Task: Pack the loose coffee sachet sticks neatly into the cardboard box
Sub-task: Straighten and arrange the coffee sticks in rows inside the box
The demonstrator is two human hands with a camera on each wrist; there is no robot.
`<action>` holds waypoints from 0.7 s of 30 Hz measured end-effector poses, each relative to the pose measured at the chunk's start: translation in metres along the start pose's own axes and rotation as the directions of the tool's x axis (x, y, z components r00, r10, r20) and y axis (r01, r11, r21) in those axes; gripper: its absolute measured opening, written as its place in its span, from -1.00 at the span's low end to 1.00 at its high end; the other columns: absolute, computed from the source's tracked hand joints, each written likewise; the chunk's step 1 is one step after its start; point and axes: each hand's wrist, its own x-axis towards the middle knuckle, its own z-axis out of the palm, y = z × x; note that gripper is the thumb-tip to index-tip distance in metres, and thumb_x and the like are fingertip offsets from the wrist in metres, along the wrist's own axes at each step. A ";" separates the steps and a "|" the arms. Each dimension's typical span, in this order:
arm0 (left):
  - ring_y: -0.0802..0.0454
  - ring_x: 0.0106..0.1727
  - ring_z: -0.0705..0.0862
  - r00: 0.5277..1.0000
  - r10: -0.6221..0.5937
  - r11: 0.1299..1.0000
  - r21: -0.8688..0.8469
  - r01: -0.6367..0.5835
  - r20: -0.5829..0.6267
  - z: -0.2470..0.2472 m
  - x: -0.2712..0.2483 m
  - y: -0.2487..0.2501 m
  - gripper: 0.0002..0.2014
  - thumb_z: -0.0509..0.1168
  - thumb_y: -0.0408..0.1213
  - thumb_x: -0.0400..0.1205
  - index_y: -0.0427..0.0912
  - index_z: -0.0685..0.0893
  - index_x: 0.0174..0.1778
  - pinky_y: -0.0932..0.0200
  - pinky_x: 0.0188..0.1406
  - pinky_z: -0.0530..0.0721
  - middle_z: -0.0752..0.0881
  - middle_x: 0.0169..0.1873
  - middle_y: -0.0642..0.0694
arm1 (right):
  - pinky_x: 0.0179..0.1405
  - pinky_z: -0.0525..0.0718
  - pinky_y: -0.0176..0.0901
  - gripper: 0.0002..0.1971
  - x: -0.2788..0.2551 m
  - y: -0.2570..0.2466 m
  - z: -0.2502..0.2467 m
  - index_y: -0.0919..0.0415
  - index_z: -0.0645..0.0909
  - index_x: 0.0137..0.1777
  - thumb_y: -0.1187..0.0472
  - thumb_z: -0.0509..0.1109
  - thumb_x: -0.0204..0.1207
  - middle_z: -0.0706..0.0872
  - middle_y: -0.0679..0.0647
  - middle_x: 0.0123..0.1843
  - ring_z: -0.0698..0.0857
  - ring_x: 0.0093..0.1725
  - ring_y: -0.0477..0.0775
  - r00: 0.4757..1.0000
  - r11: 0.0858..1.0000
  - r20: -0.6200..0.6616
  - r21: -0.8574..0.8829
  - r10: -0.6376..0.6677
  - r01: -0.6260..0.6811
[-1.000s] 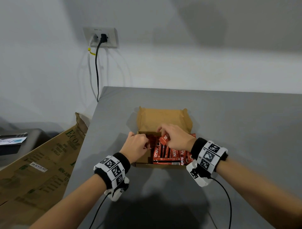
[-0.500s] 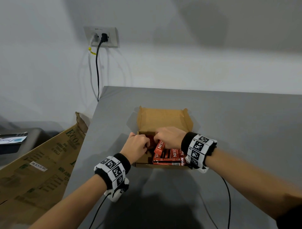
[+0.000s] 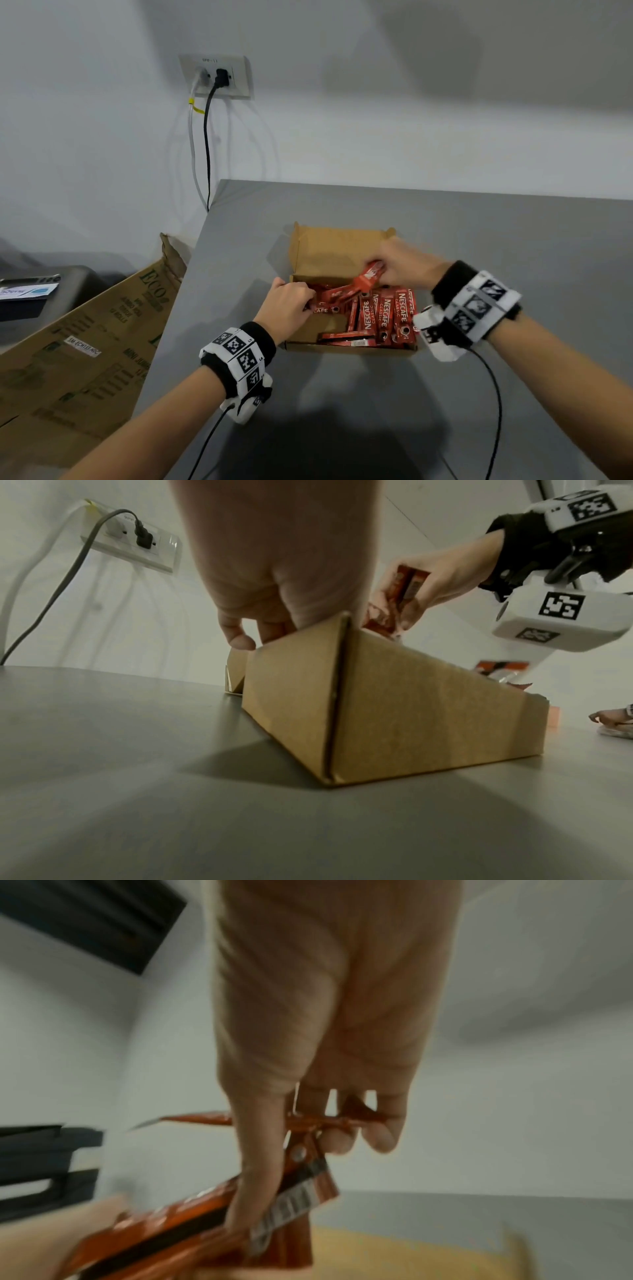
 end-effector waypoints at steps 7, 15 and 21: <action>0.10 -0.01 0.61 1.000 0.009 1.000 -0.017 -0.009 -0.019 -0.001 -0.001 0.000 -0.86 0.23 -0.35 0.60 -0.08 0.69 -0.12 0.20 0.10 0.27 0.69 -0.06 0.06 | -0.16 0.60 -0.32 -0.87 -0.014 0.026 -0.003 0.14 0.69 -0.08 0.20 0.52 0.40 0.71 -0.05 -0.17 0.64 -0.21 -0.10 0.954 0.965 0.223 -0.213 0.202 -0.154; 0.09 0.01 0.62 1.000 0.010 1.000 -0.023 -0.011 -0.022 -0.002 -0.001 0.001 -0.87 0.24 -0.36 0.60 -0.09 0.69 -0.12 0.18 0.11 0.29 0.69 -0.05 0.05 | 0.02 0.62 -0.24 -0.74 -0.008 0.026 0.009 0.15 0.65 0.05 0.10 0.52 0.40 0.58 -0.05 -0.03 0.59 0.00 -0.05 0.988 0.962 0.083 -0.252 0.132 -0.108; 0.07 0.02 0.61 1.000 0.010 1.000 -0.002 -0.010 -0.016 -0.002 -0.001 0.001 -0.85 0.21 -0.35 0.61 -0.11 0.69 -0.08 0.17 0.12 0.31 0.69 -0.02 0.04 | -0.06 0.48 -0.35 -0.91 -0.019 -0.012 0.017 0.10 0.64 -0.06 0.15 0.38 0.49 0.53 -0.10 -0.09 0.51 -0.05 -0.12 0.993 0.989 -0.117 -0.145 -0.008 -0.009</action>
